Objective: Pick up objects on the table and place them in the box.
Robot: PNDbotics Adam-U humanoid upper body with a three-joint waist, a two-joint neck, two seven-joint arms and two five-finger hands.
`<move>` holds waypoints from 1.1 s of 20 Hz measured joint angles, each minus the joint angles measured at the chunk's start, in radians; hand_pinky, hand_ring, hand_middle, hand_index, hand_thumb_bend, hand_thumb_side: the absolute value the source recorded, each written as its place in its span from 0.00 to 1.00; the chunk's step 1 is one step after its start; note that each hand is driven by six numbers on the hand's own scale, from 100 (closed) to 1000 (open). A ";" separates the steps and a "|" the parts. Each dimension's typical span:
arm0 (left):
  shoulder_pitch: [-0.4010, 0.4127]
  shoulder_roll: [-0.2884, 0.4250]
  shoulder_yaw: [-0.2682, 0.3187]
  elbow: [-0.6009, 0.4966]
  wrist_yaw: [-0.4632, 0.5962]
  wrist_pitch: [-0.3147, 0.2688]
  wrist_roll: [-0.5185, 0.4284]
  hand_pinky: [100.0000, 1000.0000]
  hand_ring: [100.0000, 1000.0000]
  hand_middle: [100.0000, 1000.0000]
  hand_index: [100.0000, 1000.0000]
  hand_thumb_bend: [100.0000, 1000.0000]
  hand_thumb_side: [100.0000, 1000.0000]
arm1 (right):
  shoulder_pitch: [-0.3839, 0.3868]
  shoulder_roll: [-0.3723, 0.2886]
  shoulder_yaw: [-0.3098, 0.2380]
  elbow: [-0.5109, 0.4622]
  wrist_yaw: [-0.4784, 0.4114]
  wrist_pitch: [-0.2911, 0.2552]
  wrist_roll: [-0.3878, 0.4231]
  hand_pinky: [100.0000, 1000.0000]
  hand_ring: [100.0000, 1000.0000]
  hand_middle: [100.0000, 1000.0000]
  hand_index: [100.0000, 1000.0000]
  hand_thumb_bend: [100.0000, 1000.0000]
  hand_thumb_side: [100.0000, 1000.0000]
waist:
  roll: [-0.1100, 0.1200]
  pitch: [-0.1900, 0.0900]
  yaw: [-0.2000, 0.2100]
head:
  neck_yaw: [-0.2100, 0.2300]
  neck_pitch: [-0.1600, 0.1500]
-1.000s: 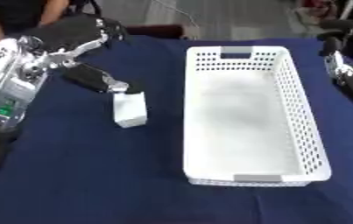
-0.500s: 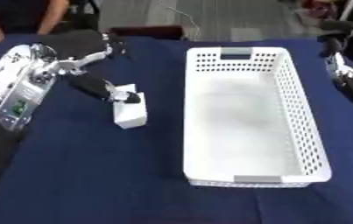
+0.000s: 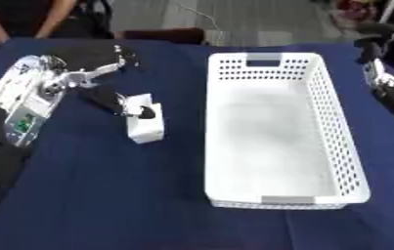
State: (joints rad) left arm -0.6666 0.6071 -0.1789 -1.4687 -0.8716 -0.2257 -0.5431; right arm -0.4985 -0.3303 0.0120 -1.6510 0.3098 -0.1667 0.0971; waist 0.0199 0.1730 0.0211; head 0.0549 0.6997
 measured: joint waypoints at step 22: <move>-0.023 -0.066 -0.050 0.124 -0.053 -0.033 -0.014 0.33 0.45 0.59 0.75 0.69 0.73 | 0.000 0.000 0.000 0.000 0.000 0.000 0.000 0.58 0.73 0.77 0.84 0.00 0.63 | -0.002 0.007 0.000 | 0.001 -0.001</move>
State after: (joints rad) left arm -0.6900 0.5408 -0.2284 -1.3444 -0.9247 -0.2583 -0.5573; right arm -0.4986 -0.3304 0.0125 -1.6510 0.3098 -0.1667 0.0971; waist 0.0176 0.1798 0.0213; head 0.0555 0.6990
